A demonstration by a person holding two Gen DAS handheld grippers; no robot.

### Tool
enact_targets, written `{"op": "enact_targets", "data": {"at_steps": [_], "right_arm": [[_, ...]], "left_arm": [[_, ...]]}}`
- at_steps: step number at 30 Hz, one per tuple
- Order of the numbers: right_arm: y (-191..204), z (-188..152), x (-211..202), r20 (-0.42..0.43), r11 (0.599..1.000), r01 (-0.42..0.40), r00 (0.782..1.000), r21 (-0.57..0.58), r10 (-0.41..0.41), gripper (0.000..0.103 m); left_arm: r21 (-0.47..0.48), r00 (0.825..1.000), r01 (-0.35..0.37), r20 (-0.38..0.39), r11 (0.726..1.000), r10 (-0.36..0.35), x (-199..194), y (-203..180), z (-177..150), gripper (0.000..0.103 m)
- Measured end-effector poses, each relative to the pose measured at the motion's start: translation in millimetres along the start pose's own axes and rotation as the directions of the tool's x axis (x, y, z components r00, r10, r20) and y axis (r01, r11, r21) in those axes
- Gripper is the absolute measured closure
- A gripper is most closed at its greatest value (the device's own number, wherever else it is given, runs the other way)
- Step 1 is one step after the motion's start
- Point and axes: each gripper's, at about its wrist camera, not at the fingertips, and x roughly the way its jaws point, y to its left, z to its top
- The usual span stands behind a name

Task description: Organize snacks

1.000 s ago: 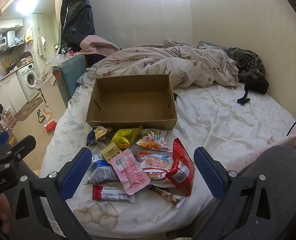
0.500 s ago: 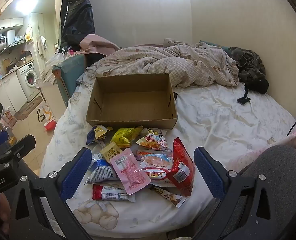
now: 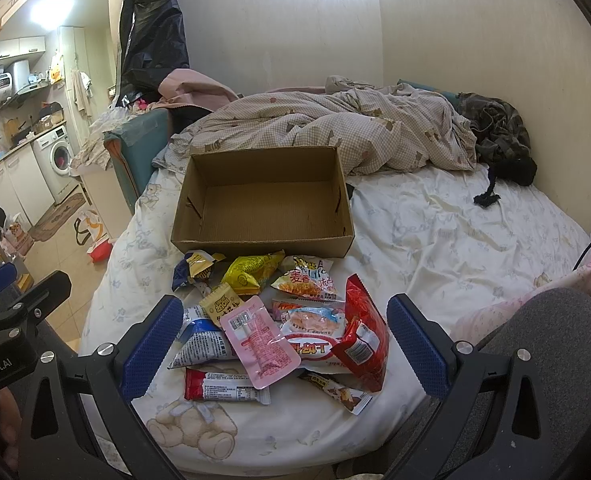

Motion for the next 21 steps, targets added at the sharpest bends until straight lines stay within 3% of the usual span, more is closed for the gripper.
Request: {"op": "enact_targets", "data": {"at_steps": [21], "right_arm": [[-0.6,0.2,-1.5,0.000,1.000,-0.001,1.000,0.001,0.001,0.000]], "left_arm": [[0.001,1.000,-0.001,-0.001,1.000,0.001,0.5,-0.1,0.1,0.000]]}}
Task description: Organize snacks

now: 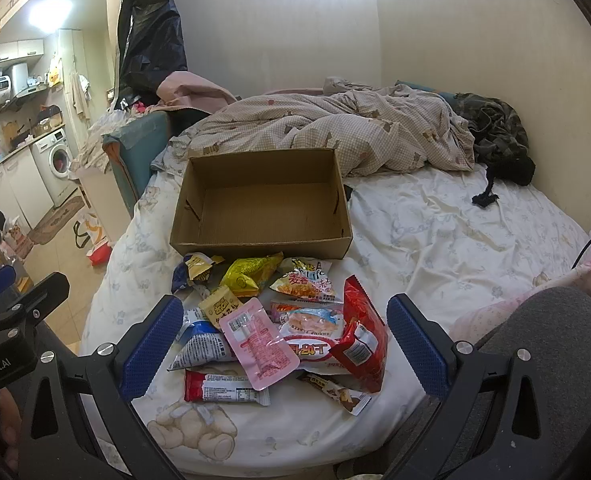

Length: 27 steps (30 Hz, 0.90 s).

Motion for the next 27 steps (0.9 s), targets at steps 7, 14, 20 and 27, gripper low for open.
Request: {"op": "enact_targets", "data": {"at_steps": [7,14,20,27], "right_arm": [[-0.2,-0.1,0.0,0.000,1.000,0.000,1.000,0.000,0.000,0.000],[0.1,-0.2,-0.1,0.001,1.000,0.000,1.000,0.001,0.000,0.000],[-0.6,-0.2,0.4,-0.002,1.000,0.000,1.000,0.005,0.000,0.000],[-4.7,1.1,0.2,0.000,1.000,-0.001,1.000,0.007,0.001,0.000]], "left_arm": [[0.000,1.000,0.001,0.002,1.000,-0.001,-0.2,0.1,-0.1,0.000],[0.000,1.000,0.001,0.002,1.000,-0.001,-0.2,0.0,-0.1,0.000],[0.000,1.000,0.001,0.002,1.000,-0.001,-0.2,0.0,-0.1,0.000],[0.000,1.000,0.000,0.001,1.000,0.000,0.0,-0.1,-0.1,0.000]]}}
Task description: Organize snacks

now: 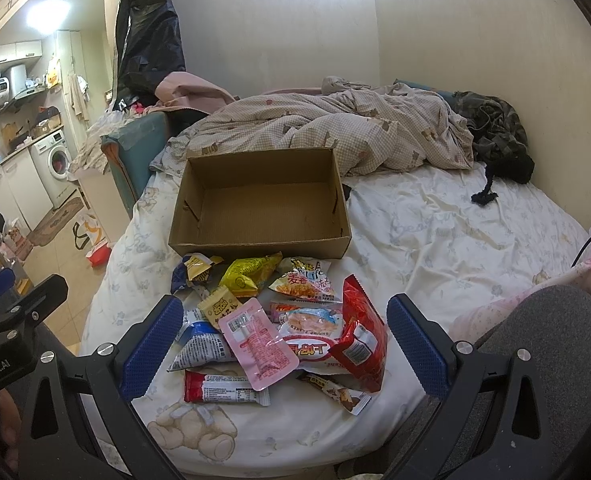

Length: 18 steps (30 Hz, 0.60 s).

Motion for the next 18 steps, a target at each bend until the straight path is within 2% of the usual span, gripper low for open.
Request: {"op": "enact_targets", "data": {"at_steps": [13,18], "right_arm": [[0.3,-0.3,0.5,-0.017,1.000,0.000,1.000,0.007,0.001,0.000],[-12.6,9.7,18.5,-0.105,0.998,-0.022,0.994,0.056,0.028,0.000]], "left_arm": [[-0.008,1.000,0.004,-0.018,1.000,-0.004,4.3,3.0,-0.5,0.000],[-0.022,0.997,-0.020,-0.068,1.000,0.019,10.8,3.8,6.3,0.000]]}}
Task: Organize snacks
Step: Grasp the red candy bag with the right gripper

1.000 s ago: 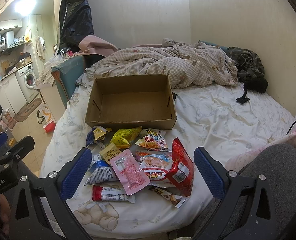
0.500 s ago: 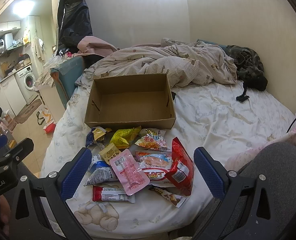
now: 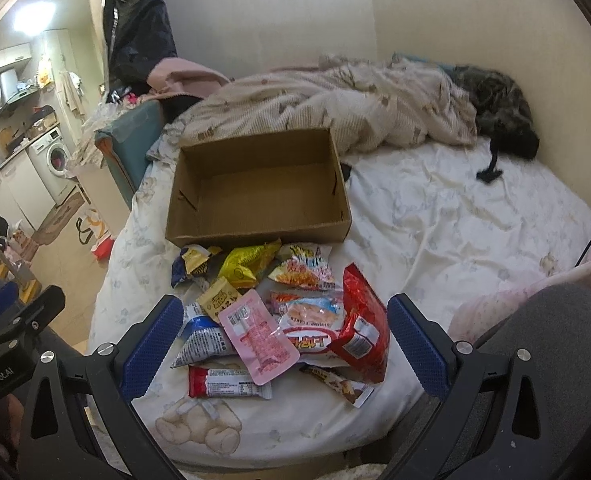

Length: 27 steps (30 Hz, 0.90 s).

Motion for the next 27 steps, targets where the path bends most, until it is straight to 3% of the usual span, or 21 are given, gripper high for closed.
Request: {"op": "enact_targets", "data": {"at_steps": [5,10,17,22,25,27], "right_arm": [[-11.6,11.9,17.6,-0.081,1.000,-0.001,0.997,0.023,0.003,0.000],[-21.2,28.1,27.9,-0.126,0.999,0.046,0.991,0.007,-0.045,0.000],[-43.7,47.7,52.2,-0.287,0.999,0.039,0.957,0.030,-0.029,0.000],[-62.7,53.3,76.0,-0.410,0.996,0.030,0.912,0.086,0.008,0.000],[-71.5,52.4,94.3,-0.498,0.994,0.044,0.867,0.095,0.010,0.000],[-76.0,47.2,112.4,-0.583,0.994,0.074,0.813,0.084,-0.011,0.000]], "left_arm": [[-0.003,0.999,-0.023,-0.042,1.000,0.023,16.0,6.9,6.1,0.000],[0.010,0.997,-0.029,-0.075,1.000,0.030,28.7,6.6,23.7,0.000],[0.046,0.985,-0.014,-0.169,0.999,0.022,58.4,3.0,48.1,0.000],[0.046,0.959,0.006,-0.283,0.999,0.007,91.2,0.1,55.4,0.000],[0.050,0.940,0.016,-0.342,0.999,0.002,109.9,-2.5,54.5,0.000],[0.057,0.931,0.023,-0.366,0.998,-0.001,121.3,-4.6,52.5,0.000]]}}
